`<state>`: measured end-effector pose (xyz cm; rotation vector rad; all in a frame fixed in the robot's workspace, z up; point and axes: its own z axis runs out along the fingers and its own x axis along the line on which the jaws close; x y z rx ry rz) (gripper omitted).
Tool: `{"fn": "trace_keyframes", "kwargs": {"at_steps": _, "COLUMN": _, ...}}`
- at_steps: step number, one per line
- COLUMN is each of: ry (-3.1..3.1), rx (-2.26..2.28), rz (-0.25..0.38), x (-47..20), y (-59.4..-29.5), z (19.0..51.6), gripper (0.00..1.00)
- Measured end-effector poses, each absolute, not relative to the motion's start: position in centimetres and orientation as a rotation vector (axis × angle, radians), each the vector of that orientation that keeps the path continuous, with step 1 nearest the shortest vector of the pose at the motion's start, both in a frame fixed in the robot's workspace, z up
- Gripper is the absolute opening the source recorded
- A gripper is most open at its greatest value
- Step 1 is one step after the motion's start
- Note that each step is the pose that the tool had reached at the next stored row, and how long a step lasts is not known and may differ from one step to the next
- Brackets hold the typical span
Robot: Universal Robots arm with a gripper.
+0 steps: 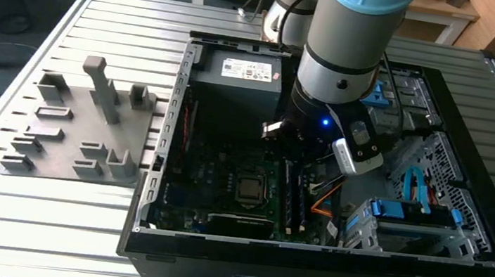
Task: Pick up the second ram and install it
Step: 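Press down the second ram until it locks into place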
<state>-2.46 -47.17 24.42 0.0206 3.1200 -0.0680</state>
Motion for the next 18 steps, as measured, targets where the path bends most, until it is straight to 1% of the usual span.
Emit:
{"fn": "trace_keyframes", "kwargs": {"at_steps": 4, "ry": 3.120, "rx": 0.020, "rz": -0.067, "x": -2.5, "y": -46.4, "z": 23.9, "gripper": 0.10}}
{"fn": "trace_keyframes", "kwargs": {"at_steps": 11, "ry": 3.120, "rx": 0.021, "rz": -0.067, "x": -2.5, "y": -43.9, "z": 22.6, "gripper": 0.10}}
{"fn": "trace_keyframes", "kwargs": {"at_steps": 18, "ry": 3.121, "rx": 0.020, "rz": -0.069, "x": -2.5, "y": -43.7, "z": 21.5, "gripper": 0.10}}
